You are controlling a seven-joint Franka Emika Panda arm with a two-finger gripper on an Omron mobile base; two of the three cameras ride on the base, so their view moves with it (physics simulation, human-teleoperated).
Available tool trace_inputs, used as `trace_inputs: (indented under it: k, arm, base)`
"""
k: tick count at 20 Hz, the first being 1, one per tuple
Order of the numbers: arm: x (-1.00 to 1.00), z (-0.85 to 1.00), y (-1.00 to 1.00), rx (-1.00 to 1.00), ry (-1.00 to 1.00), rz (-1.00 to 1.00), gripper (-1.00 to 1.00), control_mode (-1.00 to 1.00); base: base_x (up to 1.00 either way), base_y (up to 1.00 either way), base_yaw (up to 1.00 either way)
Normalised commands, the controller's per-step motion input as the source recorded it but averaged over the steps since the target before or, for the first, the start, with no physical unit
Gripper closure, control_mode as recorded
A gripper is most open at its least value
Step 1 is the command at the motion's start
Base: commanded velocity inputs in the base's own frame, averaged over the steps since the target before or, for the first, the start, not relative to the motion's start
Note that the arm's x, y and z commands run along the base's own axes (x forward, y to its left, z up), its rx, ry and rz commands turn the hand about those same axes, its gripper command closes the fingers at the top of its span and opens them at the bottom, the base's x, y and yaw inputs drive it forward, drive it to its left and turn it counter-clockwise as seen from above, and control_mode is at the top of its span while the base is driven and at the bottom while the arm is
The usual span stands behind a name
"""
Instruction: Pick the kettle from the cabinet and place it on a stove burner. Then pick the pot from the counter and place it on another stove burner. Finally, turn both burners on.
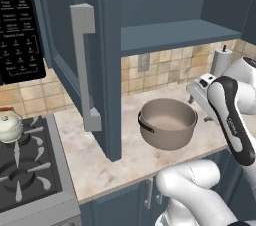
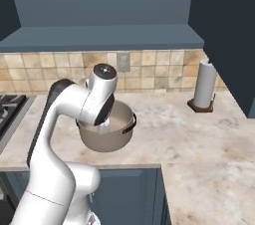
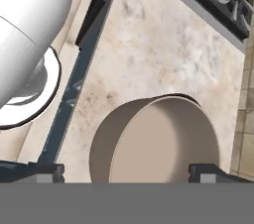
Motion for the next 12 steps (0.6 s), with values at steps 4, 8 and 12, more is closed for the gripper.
trace_inputs:
  k: [4, 8, 12]
  arm:
    - [0.00, -0.24, -0.13, 0.00, 0.09, 0.00, -1.00, -1.00]
    - [0.00, -0.26, -0.11, 0.00, 0.09, 0.00, -1.00, -1.00]
    - [0.03, -0.27, -0.03, 0.00, 0.09, 0.00, -1.00, -1.00]
  base:
    - [0.00, 0.00, 0.00]
    - [0.00, 0.00, 0.00]
    - [0.00, 0.00, 0.00]
